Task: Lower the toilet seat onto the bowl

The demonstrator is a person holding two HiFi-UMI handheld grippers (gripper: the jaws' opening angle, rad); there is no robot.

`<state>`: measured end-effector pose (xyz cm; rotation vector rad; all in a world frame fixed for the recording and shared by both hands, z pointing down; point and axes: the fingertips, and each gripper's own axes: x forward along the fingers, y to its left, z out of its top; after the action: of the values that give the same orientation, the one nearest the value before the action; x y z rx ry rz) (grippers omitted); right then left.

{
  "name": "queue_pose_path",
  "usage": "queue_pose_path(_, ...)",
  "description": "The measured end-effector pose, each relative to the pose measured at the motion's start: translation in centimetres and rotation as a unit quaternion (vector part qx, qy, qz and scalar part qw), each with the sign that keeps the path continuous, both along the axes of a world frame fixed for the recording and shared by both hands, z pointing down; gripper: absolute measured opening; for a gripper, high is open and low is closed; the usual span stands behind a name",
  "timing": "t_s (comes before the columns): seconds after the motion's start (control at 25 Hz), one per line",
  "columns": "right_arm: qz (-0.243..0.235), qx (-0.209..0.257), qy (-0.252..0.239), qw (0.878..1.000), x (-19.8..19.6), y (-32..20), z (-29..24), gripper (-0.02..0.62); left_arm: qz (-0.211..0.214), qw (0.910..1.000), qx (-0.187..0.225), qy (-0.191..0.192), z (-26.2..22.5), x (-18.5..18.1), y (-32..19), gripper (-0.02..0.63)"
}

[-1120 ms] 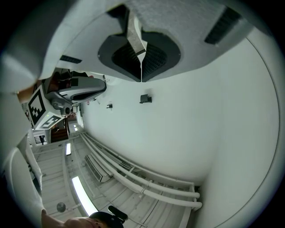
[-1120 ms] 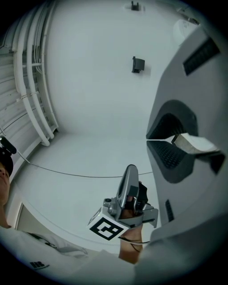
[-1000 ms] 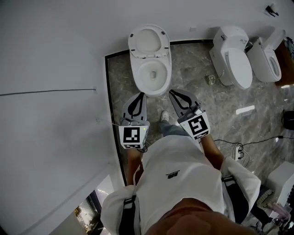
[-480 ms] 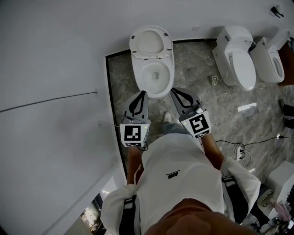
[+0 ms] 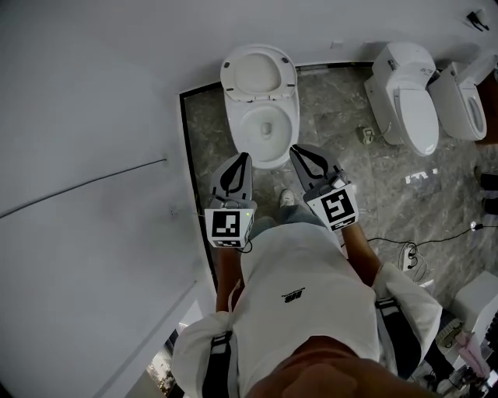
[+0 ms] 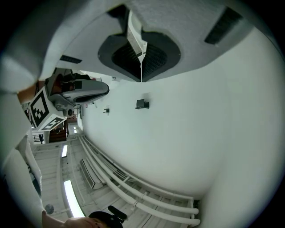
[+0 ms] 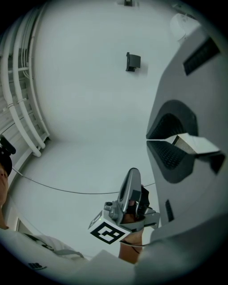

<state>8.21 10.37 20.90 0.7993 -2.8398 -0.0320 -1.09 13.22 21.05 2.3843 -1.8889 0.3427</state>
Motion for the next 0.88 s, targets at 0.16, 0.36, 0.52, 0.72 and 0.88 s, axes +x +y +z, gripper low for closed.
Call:
queue_pose_path(0.16,-0.001,0.000,0.005,1.000,-0.3,-1.4,0.1,0.034,-0.009,0.9999,-0.010,-0.001,0.6,-0.6,-1.4,0.032)
queue_pose_path(0.36,-0.003,-0.006,0.015,1.000,-0.4,-3.0,0.8,0.034,-0.014,0.9998,-0.012,0.000,0.8,-0.9,-3.1,0.031)
queue_pose_path(0.52,0.001,-0.016,0.010,1.000,-1.0,-4.2,1.5,0.034,-0.016,0.9997,-0.019,0.000,1.6,-1.8,-4.4,0.032)
queue_pose_path(0.72,0.012,-0.018,0.018,1.000,-2.3,-6.2,2.3,0.034,-0.002,0.9997,-0.023,-0.001,2.2,-3.1,-6.4,0.032)
queue_pose_path(0.88,0.021,-0.016,0.026,0.999,-3.6,-7.8,2.7,0.034,0.009,0.9996,-0.025,0.000,2.9,-4.4,-8.2,0.031)
